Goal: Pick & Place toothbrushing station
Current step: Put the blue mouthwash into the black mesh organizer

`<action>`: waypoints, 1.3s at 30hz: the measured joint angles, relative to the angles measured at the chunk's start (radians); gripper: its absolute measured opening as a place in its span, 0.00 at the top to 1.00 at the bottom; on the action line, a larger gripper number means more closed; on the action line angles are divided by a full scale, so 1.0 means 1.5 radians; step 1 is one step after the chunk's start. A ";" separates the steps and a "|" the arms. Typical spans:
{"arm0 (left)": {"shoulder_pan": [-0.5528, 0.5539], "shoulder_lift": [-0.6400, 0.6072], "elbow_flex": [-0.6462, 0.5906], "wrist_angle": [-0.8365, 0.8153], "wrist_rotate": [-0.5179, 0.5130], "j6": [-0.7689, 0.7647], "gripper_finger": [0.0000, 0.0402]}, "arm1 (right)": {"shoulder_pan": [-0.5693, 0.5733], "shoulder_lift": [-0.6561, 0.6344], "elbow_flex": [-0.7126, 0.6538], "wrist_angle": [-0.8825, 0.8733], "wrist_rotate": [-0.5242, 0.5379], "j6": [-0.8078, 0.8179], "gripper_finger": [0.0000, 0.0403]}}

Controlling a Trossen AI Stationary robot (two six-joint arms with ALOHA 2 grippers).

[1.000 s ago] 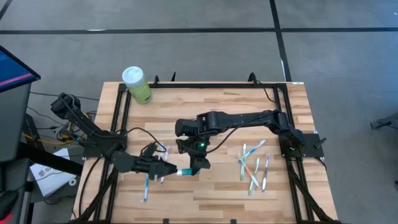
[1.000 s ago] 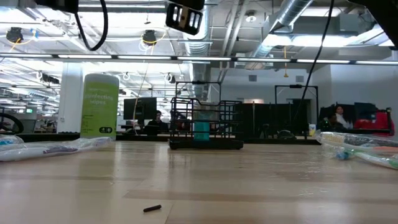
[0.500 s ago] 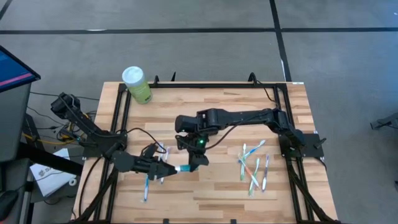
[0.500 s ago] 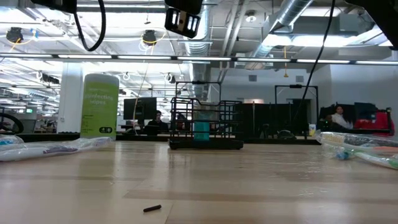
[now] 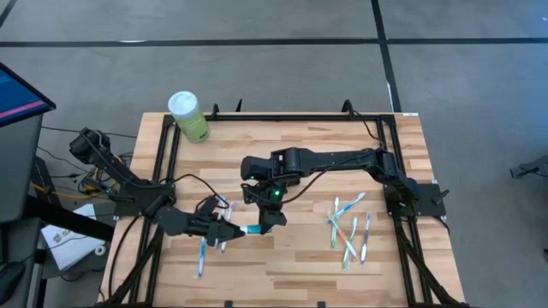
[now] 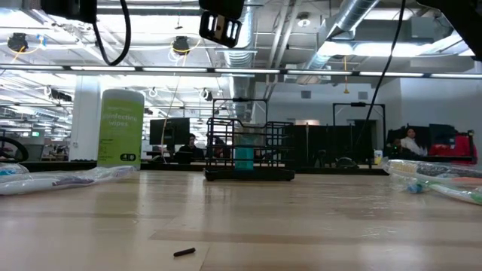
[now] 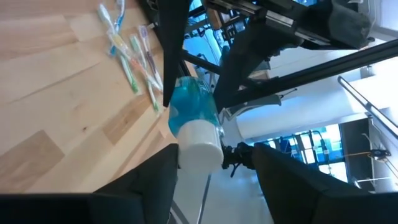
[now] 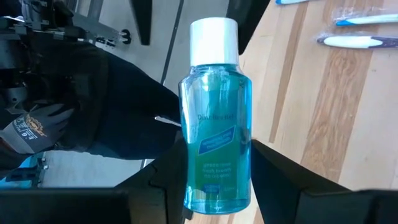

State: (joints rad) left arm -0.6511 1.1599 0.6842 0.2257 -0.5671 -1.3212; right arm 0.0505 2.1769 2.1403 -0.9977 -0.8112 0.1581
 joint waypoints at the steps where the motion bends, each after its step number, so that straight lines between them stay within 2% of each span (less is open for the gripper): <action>1: 0.002 0.000 0.000 -0.001 0.002 0.000 0.50 | 0.000 0.000 0.000 0.000 0.000 0.000 0.64; 23: 0.016 0.000 0.000 -0.001 0.025 0.005 0.58 | 0.001 0.000 0.000 0.010 0.000 0.007 0.64; 28: 0.016 0.000 0.000 -0.003 0.040 0.005 0.65 | 0.000 0.000 0.000 0.010 -0.001 0.005 0.64; 34: 0.016 0.001 0.000 -0.007 0.045 0.007 0.79 | 0.000 0.000 0.000 0.007 -0.002 0.005 0.64; 39: 0.016 0.001 0.000 -0.007 0.052 0.008 0.79 | 0.000 0.000 0.000 0.007 -0.002 0.005 0.63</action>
State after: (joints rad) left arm -0.6270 1.1606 0.6842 0.2153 -0.4893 -1.3087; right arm 0.0505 2.1773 2.1403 -0.9871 -0.8138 0.1661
